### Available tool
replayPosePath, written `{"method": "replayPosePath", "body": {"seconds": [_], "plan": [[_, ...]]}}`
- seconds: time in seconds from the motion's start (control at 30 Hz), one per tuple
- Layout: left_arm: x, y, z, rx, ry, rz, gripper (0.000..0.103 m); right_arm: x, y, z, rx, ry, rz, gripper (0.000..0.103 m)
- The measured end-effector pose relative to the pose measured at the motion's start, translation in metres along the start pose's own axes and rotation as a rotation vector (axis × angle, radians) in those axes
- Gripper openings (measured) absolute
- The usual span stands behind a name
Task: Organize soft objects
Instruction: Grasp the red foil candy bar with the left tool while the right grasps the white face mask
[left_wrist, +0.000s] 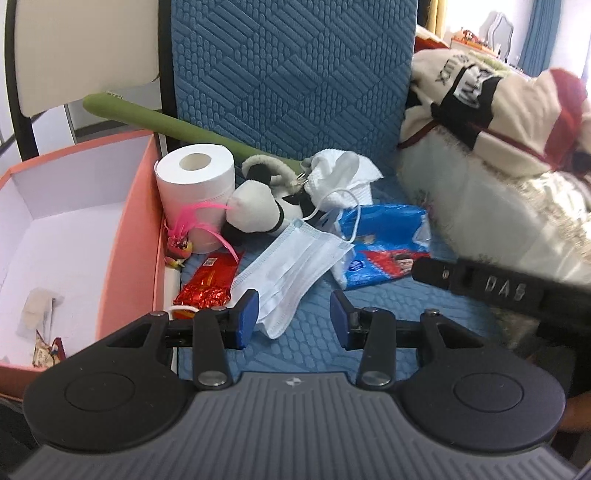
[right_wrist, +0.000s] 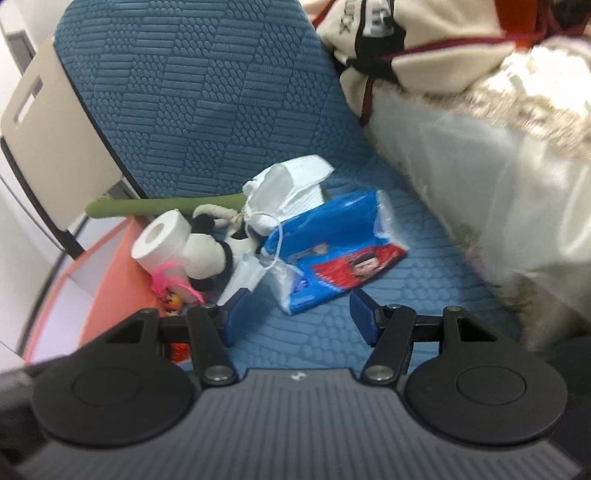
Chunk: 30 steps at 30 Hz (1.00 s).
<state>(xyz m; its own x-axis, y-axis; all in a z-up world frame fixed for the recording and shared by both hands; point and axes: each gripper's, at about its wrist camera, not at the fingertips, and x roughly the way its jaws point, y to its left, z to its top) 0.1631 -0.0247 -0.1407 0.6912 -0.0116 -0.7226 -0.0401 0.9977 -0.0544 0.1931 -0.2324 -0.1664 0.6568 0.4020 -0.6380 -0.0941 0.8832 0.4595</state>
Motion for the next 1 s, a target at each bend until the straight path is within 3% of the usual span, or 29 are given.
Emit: {"method": "replayPosePath", "body": {"seconds": [0.3,0.57,0.9,1.0], "plan": [[0.047,-0.004,-0.006,0.057,-0.009,0.159,0.042,0.044,-0.002,0.008,0.058,0.109,0.114,0.054],[0.081,0.002,-0.003,0.142,0.007,0.314,0.042,0.09,0.005,0.007,0.093,0.241,0.199,0.035],[0.111,0.009,-0.011,0.217,0.097,0.355,0.042,0.123,0.01,-0.003,0.171,0.365,0.283,0.034],[0.118,0.013,-0.014,0.227,0.125,0.374,0.042,0.131,0.009,-0.004,0.2,0.389,0.294,0.028]]}}
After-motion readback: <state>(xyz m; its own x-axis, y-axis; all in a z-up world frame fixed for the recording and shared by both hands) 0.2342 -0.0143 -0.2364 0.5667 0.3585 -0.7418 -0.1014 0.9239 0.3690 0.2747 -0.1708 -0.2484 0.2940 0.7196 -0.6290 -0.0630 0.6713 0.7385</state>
